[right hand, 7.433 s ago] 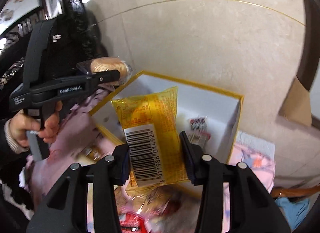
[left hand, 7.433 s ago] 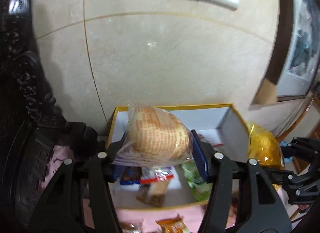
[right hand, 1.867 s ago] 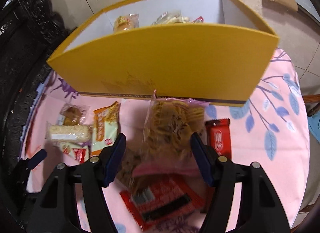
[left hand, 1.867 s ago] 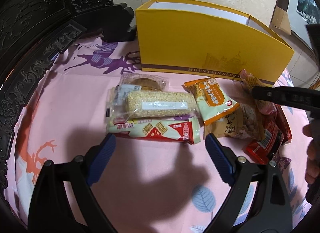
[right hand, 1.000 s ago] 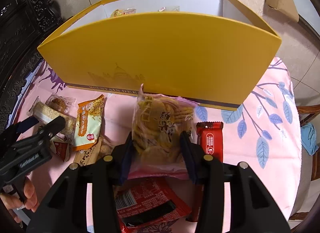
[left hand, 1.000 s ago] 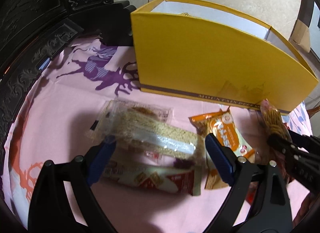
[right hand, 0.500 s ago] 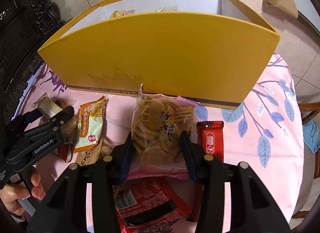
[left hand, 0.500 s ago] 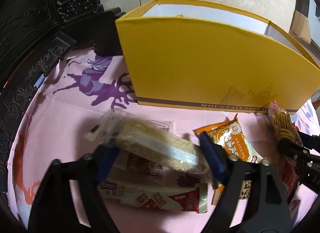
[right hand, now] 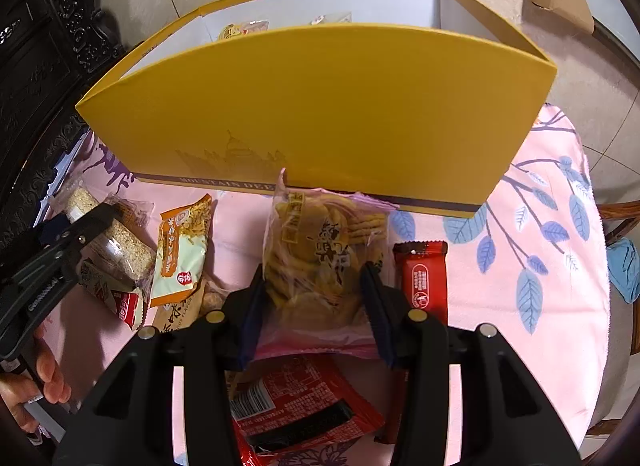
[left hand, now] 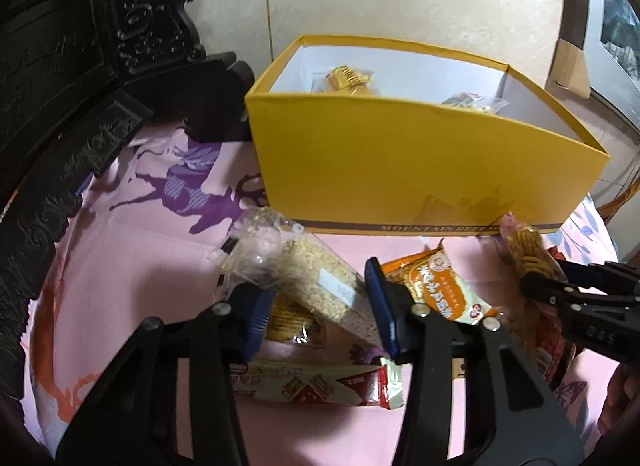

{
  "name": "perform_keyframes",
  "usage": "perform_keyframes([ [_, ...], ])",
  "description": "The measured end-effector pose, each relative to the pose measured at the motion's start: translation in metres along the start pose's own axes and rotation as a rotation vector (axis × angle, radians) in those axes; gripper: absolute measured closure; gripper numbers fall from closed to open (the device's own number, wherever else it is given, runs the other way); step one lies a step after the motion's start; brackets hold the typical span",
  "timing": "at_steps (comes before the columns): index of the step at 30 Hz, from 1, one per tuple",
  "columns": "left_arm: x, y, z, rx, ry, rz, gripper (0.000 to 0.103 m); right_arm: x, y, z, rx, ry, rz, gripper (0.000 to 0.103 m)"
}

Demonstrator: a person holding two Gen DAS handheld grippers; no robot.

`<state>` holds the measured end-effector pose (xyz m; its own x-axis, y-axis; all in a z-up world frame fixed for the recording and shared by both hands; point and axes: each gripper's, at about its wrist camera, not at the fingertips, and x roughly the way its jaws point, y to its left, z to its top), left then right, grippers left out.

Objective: Organize snacks
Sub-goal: 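Grasp the clear cracker bag with the right tool while the left tool reaches the puffed rice bag, then grasp the puffed rice bag with the left tool while the right tool lifts the cracker bag toward the box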

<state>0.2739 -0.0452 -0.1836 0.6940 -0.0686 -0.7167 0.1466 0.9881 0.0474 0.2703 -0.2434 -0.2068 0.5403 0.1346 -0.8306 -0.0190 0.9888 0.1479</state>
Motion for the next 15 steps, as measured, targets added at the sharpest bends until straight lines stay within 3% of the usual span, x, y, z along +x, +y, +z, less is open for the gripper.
perform_keyframes([
  [6,-0.016,-0.009,0.001,0.029,-0.034,-0.025,0.071,0.0,0.0,0.0,0.003,0.001,0.002,0.056],
  [15,-0.034,-0.017,0.009,0.05,-0.056,-0.062,0.077,-0.001,-0.002,0.001,0.006,0.004,0.008,0.056],
])
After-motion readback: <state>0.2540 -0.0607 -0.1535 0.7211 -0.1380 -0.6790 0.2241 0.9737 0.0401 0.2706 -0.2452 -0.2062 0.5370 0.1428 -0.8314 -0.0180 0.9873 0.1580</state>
